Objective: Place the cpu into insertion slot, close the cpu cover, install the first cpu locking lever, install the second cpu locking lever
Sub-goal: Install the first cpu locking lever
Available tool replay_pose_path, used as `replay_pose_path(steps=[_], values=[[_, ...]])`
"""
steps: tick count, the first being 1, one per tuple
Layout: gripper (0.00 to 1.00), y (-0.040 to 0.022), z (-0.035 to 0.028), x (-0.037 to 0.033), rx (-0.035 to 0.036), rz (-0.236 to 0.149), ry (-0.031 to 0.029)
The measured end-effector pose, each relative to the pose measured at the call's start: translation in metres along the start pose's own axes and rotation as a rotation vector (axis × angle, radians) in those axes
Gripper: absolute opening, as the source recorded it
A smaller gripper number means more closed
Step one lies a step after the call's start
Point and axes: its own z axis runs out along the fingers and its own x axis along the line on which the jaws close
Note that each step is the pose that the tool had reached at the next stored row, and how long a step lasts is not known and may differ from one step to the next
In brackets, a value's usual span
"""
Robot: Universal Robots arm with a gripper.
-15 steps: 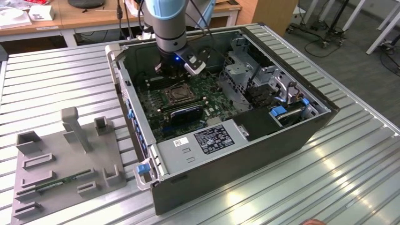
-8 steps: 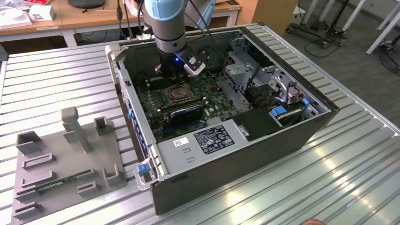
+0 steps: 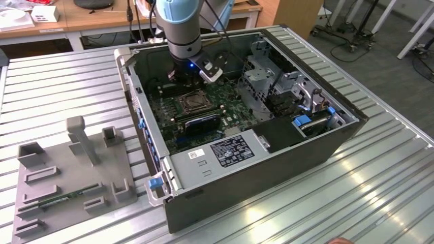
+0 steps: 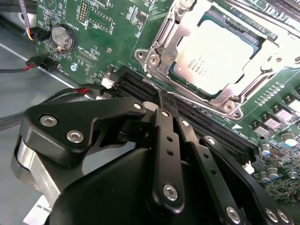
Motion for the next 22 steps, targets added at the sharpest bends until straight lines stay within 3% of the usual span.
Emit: replay_pose_path(steps=[12, 22], values=[[0.11, -0.0006, 0.0019, 0.0012, 0.0126, -0.004, -0.0056], [0.11, -0.0008, 0.0038, 0.0024, 0.0139, -0.006, -0.0115]])
